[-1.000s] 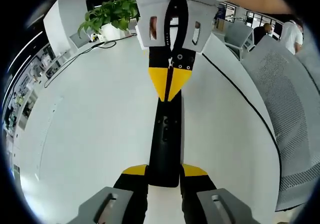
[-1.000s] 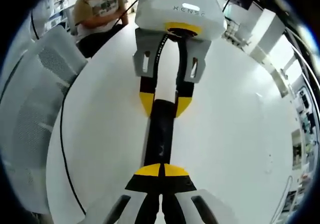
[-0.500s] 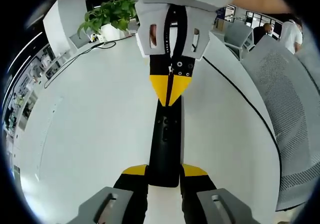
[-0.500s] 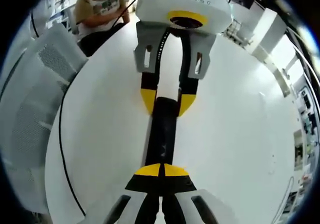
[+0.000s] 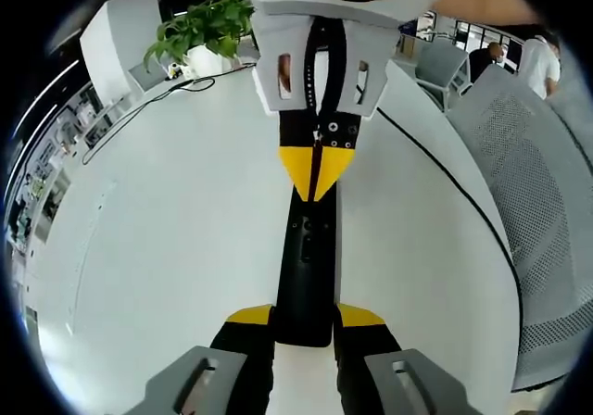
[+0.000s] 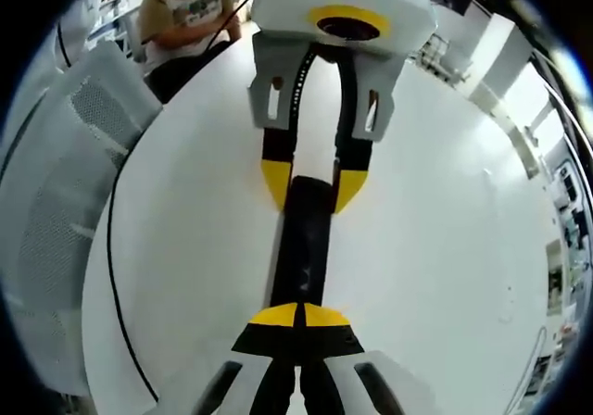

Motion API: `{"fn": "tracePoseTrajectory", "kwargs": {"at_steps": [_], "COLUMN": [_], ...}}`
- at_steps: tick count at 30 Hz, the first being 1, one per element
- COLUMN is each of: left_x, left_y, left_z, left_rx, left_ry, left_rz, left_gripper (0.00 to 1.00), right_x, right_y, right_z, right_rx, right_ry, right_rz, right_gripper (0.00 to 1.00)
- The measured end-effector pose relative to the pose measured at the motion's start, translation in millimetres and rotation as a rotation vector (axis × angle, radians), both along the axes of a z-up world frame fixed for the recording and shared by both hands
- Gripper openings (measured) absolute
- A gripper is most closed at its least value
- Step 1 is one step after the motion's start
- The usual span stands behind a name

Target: Press the specified remote control buttons in sequence, fully releasing each button before pressing the next.

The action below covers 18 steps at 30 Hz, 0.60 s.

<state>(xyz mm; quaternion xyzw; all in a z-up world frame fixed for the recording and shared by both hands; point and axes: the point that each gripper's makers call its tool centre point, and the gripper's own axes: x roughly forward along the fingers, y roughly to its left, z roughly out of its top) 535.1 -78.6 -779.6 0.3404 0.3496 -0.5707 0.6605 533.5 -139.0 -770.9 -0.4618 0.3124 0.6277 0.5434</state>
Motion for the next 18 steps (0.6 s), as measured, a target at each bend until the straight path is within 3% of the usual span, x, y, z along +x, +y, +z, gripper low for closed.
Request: {"fn": "tracePoseTrajectory", "kwargs": {"at_steps": [18], "left_x": [-0.7], "left_y": [0.2], "left_z": [-0.5], "left_rx": [-0.002], "left_ry": [-0.001], "left_rz": [0.001], "left_gripper": [0.24], "right_x": [-1.1], "right_y": [0.1], "right_z": [-2.5], "right_rx": [-0.014], "right_ry": [0.016], "right_rz": [-0.005], "right_gripper": [0.00]}}
